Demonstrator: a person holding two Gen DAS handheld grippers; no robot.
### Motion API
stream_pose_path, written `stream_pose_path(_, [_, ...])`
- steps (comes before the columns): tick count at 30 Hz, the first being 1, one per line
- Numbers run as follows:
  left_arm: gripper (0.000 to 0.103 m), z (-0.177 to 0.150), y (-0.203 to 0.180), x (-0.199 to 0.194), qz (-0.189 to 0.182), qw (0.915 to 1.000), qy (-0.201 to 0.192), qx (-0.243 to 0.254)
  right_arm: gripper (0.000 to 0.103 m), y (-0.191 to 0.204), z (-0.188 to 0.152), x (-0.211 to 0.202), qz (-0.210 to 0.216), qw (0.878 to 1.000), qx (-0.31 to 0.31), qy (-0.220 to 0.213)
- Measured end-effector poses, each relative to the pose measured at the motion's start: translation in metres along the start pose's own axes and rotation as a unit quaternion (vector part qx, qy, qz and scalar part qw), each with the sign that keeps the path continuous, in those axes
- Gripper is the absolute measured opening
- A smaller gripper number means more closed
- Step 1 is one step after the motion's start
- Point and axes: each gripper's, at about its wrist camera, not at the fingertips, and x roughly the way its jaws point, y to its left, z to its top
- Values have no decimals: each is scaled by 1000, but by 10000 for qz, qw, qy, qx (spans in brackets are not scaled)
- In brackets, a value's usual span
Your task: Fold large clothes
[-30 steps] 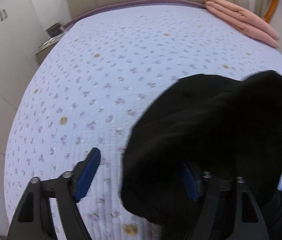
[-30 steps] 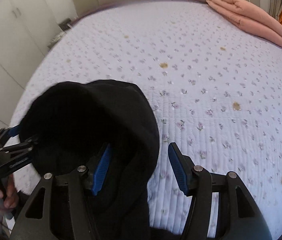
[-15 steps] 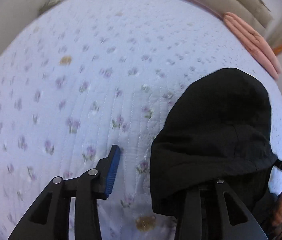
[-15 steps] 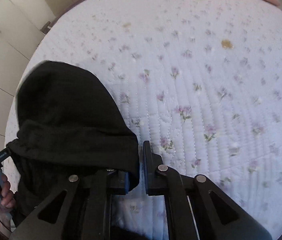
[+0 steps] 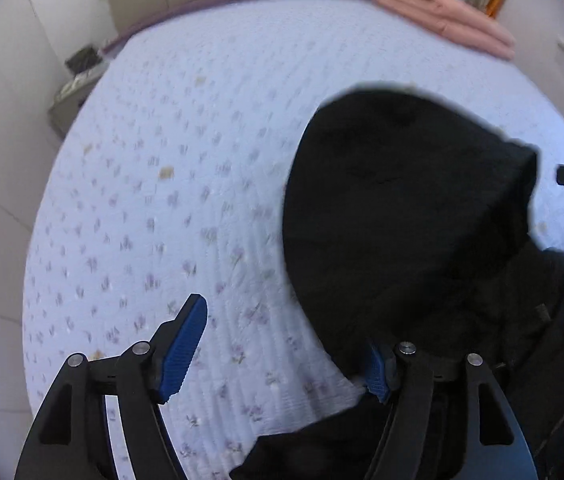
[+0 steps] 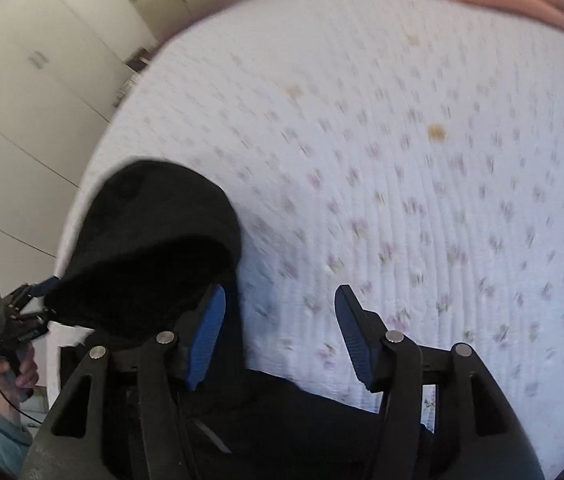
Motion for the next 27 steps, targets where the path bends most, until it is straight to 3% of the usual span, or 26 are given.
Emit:
stream_pose_path(3, [74,22,-18,-28,-270,9979,-483,328,60,32,24,-14,66,9990,-288,-330])
stream_pose_path(8, [76,41,-38,-30,-716,9946,-660,358,60,87,59,16,311,9960,-768,-342])
stream_pose_path(13, [76,54,-18,32,-565,9973,-333,-323,60,110,59,81,112,9940,-1005,427])
stream_pose_path(17, [77,21,-14,85,-334,9976,415,-446,60,98,23,125,-313,9861,-1221,1080])
stream_pose_path(19, [80,2,-13,101,-489,9954,485,-662,60,92,10,132,-299,9873,-1232,958])
stream_pose_path(23, [86,2,-7,103,-521,9931,371,-981,61,92,-2,134,-452,9893,-1253,595])
stream_pose_path(27, [86,10,4,91,-911,9892,476,-1048,61,92,4,120,-163,9893,-1195,815])
